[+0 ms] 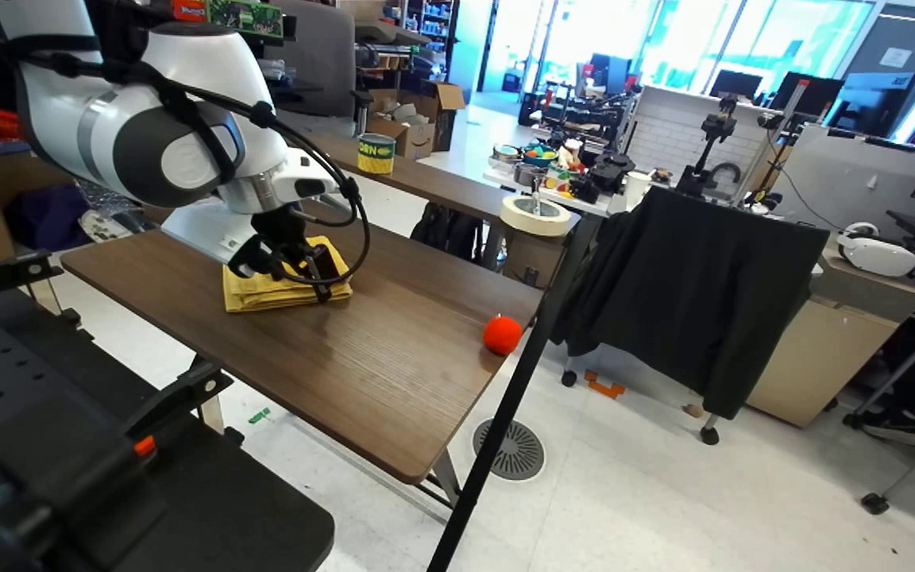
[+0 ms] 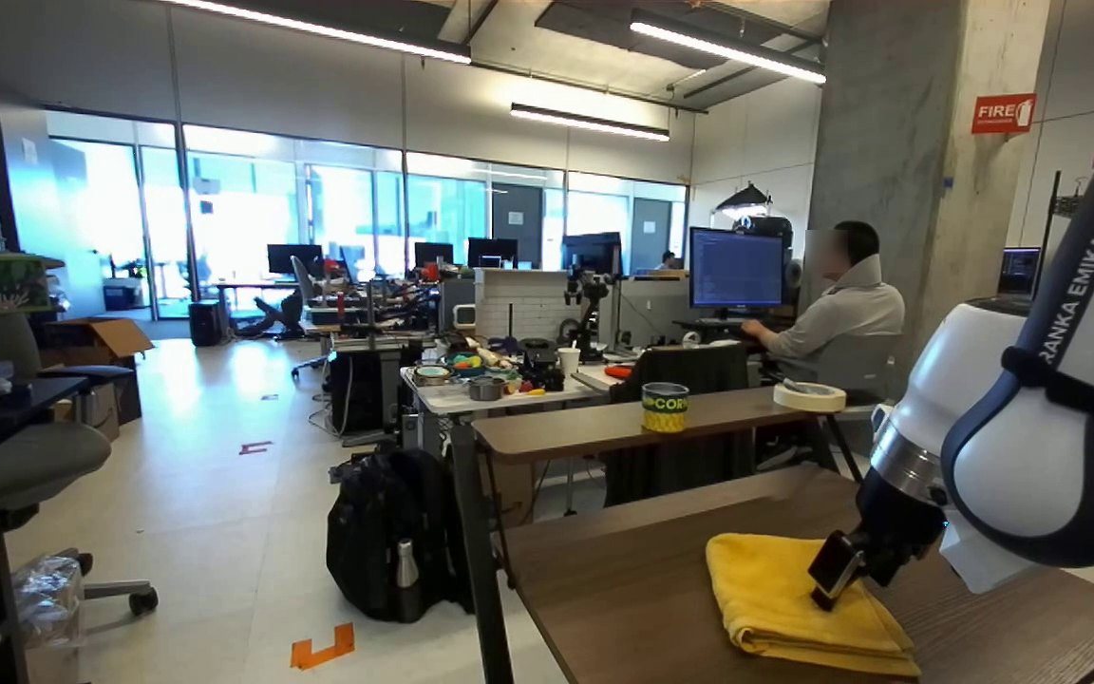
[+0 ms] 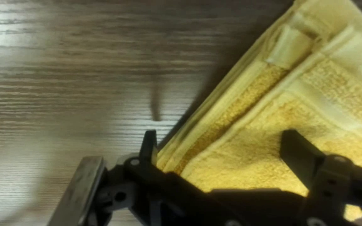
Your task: Wipe the table with the yellow towel
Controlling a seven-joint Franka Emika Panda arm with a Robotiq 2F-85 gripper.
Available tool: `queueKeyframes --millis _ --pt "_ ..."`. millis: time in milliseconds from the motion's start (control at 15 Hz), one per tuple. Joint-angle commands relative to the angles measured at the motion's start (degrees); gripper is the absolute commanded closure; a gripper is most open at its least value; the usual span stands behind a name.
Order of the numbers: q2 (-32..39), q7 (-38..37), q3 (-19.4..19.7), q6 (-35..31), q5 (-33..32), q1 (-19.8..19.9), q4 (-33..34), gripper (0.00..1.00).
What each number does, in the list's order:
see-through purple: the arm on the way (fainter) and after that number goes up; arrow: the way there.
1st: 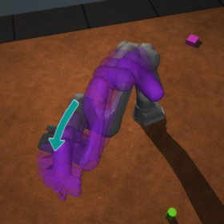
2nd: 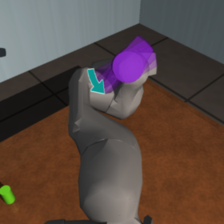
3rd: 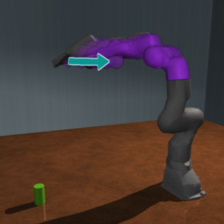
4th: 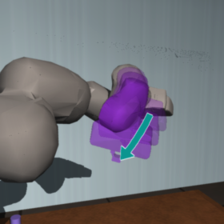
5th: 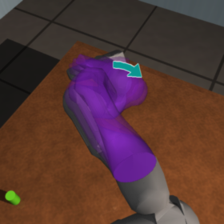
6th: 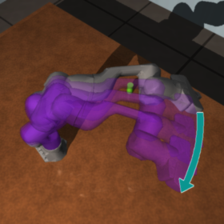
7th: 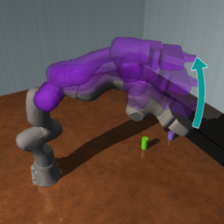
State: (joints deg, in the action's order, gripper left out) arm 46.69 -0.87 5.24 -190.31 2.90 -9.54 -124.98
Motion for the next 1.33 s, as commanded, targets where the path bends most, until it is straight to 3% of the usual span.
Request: queueKeyframes --millis 0,200,333,600,733,867,1133,1267 --pt "-0.02 0.02 -0.09 0.07 -0.18 0.31 0.04 0.0" --pt "0.41 -0.44 -0.69 -0.84 0.11 0.57 0.93 0.0" --pt "2.62 -3.11 0.37 1.24 2.64 0.46 6.2 0.0" --pt "9.23 -9.82 6.25 6.67 8.96 -1.66 19.45 0.0" --pt "9.34 -11.31 6.49 10.85 8.45 -1.62 21.83 0.0" --pt "5.43 -9.75 3.06 14.48 6.05 0.19 20.38 0.0" --pt "-1.54 -7.78 1.07 16.02 2.99 -1.94 16.21 0.0" --pt "-2.89 -8.49 1.89 18.41 1.71 -4.23 15.87 0.0"
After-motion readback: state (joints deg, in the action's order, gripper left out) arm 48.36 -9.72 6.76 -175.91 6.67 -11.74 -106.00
